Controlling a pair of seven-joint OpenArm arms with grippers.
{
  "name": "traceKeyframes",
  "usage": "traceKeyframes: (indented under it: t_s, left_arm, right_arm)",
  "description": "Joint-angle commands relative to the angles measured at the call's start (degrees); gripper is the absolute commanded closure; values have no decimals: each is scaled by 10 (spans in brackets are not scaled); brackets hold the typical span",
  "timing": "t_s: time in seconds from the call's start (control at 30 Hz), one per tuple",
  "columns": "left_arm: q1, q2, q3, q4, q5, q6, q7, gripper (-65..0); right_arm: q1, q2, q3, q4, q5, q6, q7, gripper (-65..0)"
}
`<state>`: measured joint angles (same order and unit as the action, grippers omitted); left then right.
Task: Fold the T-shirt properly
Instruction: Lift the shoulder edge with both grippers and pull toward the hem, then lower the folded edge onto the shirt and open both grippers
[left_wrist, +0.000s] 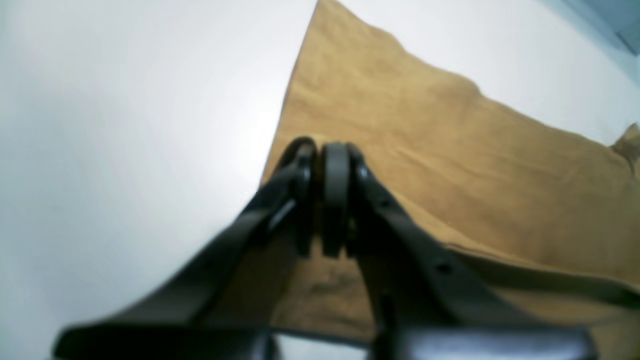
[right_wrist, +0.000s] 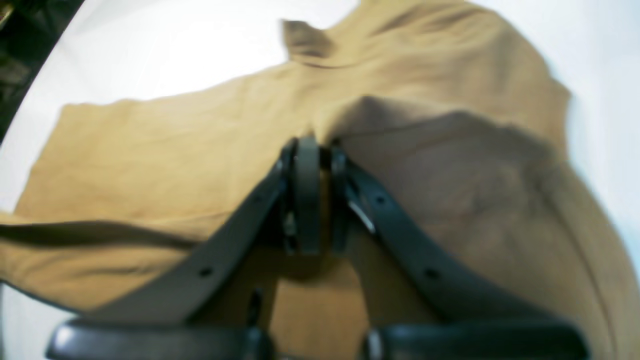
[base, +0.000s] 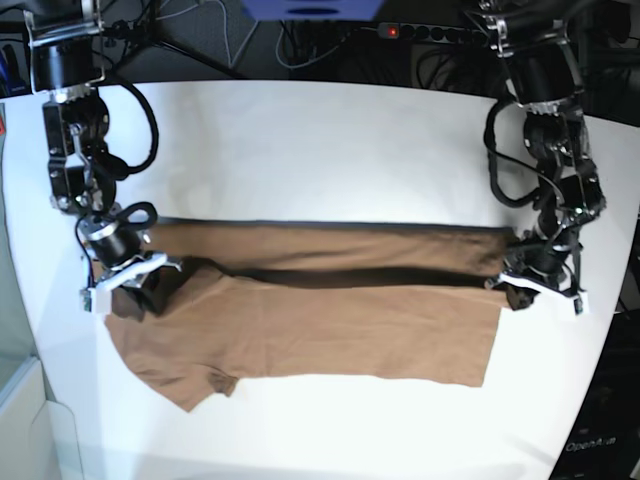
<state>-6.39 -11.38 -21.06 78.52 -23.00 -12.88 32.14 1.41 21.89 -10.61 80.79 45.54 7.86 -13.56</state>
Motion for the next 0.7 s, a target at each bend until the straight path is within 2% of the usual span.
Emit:
traceKeyframes:
  t_s: [0.0, 0.13, 0.4, 0.67]
  left_arm:
    - [-13, -5, -1, 12, 6, -3, -16, -28]
    - [-13, -5, -1, 8, 27, -4, -19, -28]
    - [-15, -7, 0, 9, 27, -4, -19, -31]
    - [-31, -7, 25, 10, 27, -4, -19, -31]
  right_arm:
    - [10, 9, 5, 9, 5, 2, 15, -12]
    - [8, 8, 5, 8, 5, 2, 15, -12]
    - [7, 8, 5, 8, 4, 1, 15, -13]
    - [-5, -13, 9, 9, -63, 1, 15, -13]
